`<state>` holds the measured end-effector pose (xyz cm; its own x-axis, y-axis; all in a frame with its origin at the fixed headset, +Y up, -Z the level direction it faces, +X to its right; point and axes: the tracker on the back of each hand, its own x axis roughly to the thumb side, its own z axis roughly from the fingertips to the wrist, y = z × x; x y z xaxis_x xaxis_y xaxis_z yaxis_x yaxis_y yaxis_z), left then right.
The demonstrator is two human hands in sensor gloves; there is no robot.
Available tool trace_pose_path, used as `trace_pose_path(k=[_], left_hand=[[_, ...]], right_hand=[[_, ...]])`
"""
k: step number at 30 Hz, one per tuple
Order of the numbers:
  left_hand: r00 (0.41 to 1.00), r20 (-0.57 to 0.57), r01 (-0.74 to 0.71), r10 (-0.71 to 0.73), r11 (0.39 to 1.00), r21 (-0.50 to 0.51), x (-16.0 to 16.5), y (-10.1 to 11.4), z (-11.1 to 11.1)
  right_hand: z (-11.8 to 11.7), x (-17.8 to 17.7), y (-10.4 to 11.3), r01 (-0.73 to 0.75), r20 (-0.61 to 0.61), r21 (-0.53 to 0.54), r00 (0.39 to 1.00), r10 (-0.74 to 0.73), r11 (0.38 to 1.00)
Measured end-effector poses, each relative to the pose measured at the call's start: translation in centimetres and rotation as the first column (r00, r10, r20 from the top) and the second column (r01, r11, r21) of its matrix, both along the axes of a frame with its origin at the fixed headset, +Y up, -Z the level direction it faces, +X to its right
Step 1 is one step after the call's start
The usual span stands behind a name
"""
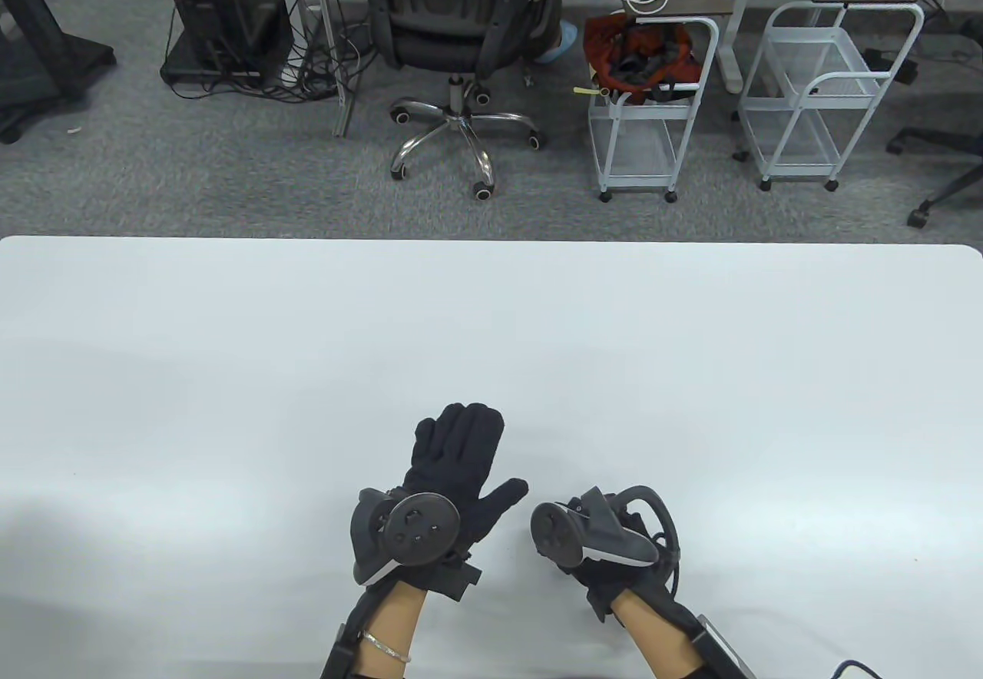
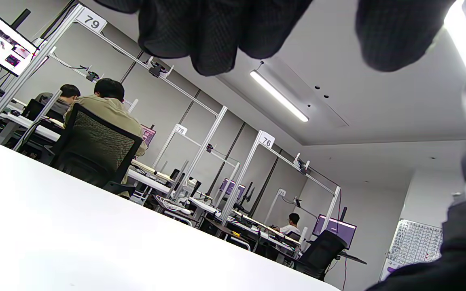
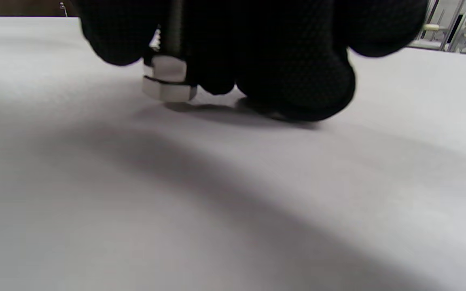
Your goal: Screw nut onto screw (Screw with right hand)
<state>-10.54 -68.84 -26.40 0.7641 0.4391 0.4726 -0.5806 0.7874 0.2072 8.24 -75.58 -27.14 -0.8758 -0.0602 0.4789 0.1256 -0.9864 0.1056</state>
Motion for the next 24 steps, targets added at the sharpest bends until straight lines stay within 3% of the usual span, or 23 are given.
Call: trace_pose_path(k=[4, 8, 17, 24], left_hand=[[1.000, 0.006, 0.002, -0.002, 1.000, -0.003, 0.1, 0.0, -0.1], [1.000, 0.021, 0.016, -0.016, 1.000, -0.005, 0.2, 0.0, 0.0], [0.998, 0.049, 0.040, -0.041, 0.999, 0.015, 1.0, 0.0, 0.2], [0.997, 0.053, 0.059, -0.060, 0.998, 0.021, 1.3, 0.0, 0.3]], right_hand=[[0.1, -0.2, 0.0, -0.026, -0.010, 0.029, 1.000, 0.026, 0.999], [-0.2, 1.0, 1.4, 0.067, 0.022, 0.000, 0.998, -0.067, 0.998], [-0.1, 4.0, 4.8, 0.363, -0.006, 0.252, 0.927, -0.374, 0.897], [-0.1, 4.2, 5.0, 0.378, -0.006, 0.255, 0.921, -0.389, 0.890]])
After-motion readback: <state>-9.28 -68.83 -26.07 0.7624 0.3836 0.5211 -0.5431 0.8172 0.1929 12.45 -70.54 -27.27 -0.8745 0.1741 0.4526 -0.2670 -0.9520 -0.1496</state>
